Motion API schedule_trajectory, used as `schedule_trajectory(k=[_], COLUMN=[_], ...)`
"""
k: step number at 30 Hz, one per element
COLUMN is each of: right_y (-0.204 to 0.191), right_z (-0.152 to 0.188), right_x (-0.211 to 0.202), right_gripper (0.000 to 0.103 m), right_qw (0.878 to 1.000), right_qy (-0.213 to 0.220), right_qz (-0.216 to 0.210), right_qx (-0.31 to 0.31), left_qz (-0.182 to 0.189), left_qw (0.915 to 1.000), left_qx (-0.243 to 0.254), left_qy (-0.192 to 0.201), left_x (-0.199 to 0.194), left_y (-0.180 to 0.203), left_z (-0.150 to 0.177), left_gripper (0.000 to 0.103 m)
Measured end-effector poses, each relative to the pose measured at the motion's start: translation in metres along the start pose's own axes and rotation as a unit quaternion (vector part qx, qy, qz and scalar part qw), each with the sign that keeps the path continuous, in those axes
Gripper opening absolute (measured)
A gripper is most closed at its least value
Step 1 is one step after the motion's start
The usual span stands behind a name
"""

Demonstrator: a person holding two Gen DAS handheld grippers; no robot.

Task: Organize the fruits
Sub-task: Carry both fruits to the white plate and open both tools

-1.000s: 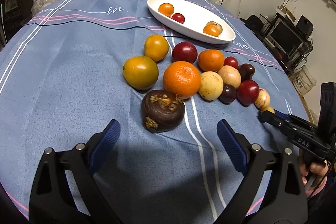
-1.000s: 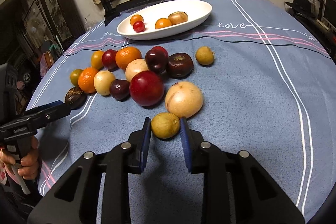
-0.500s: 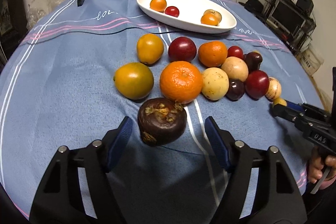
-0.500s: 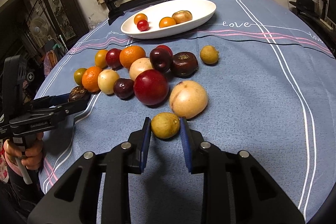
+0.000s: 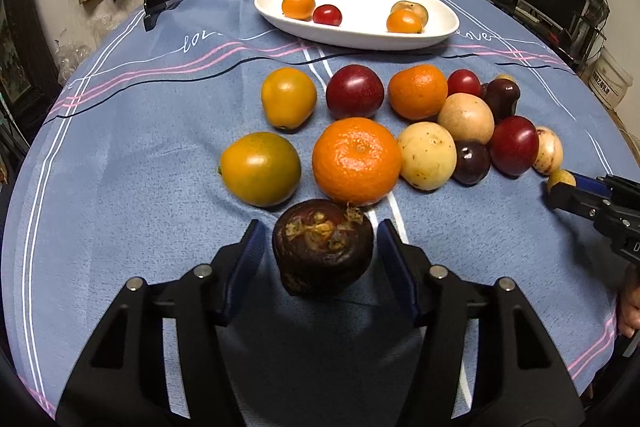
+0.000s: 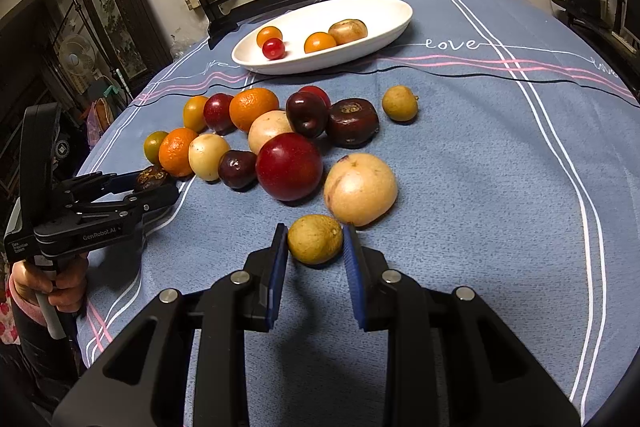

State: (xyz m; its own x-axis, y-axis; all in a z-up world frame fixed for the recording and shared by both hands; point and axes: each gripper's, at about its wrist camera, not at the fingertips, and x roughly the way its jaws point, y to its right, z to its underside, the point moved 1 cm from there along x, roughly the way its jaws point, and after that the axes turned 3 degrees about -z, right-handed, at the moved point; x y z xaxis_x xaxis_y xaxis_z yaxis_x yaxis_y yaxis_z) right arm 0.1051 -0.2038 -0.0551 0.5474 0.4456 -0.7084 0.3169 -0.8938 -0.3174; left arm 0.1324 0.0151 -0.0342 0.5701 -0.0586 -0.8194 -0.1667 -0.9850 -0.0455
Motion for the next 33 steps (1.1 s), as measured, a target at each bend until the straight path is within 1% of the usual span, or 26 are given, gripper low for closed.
schedule_trajectory(k=[1,3,5,13,15,19,23,25,27,29,32,33], right_y=[0.0,0.0,0.0,0.0,0.0,-0.001,-0.008,-0.014,-0.021,-0.028,-0.035,-0.035], right_z=[0.0,0.0,0.0,0.001,0.001,0.001,0.0,-0.006,-0.019,-0.037,-0.072,-0.087], right_x=[0.0,0.0,0.0,-0.001,-0.001,-0.003,-0.006,-0.008,-0.014,-0.021,-0.024,-0.021], right_gripper=[0.028,0.028,0.028,0.028,0.028,0.028,0.028,0.028,0.028,0.028,0.028,0.028], right_qw=[1.0,1.0,1.0,1.0,1.0,1.0,1.0,0.999,0.998,0.997,0.994,0.993], right_qy=[0.0,0.0,0.0,0.001,0.002,0.007,0.011,0.006,0.016,0.037,0.071,0.081], right_qz=[0.0,-0.001,-0.001,-0.004,-0.004,-0.003,-0.014,-0.039,-0.053,-0.055,-0.05,-0.047], right_qx=[0.0,0.0,0.0,0.0,0.0,-0.003,-0.024,-0.028,-0.038,-0.051,-0.067,-0.068], left_qz=[-0.002,-0.006,-0.012,-0.003,0.002,0.028,0.051,0.069,0.078,0.082,0.095,0.097], left_qw=[1.0,0.9999,0.9998,0.9999,0.9997,0.9992,0.998,0.9968,0.9959,0.9953,0.9934,0.9929], left_qx=[0.002,0.009,0.018,0.005,0.003,0.004,0.0,0.001,0.004,0.007,0.011,0.009], left_qy=[0.001,0.003,0.006,0.016,0.022,0.029,0.038,0.041,0.045,0.051,0.063,0.068], left_x=[0.0,-0.002,-0.004,-0.011,-0.016,-0.026,-0.038,-0.044,-0.048,-0.052,-0.053,-0.05], left_y=[0.0,0.002,0.003,-0.003,-0.004,-0.005,-0.01,-0.013,-0.013,-0.011,-0.01,-0.011], left_z=[0.0,0.001,0.002,0.007,0.009,0.011,0.005,-0.006,-0.018,-0.034,-0.071,-0.09], left_gripper=[0.057,0.05,0.047,0.046,0.046,0.046,0.046,0.046,0.046,0.046,0.046,0.046])
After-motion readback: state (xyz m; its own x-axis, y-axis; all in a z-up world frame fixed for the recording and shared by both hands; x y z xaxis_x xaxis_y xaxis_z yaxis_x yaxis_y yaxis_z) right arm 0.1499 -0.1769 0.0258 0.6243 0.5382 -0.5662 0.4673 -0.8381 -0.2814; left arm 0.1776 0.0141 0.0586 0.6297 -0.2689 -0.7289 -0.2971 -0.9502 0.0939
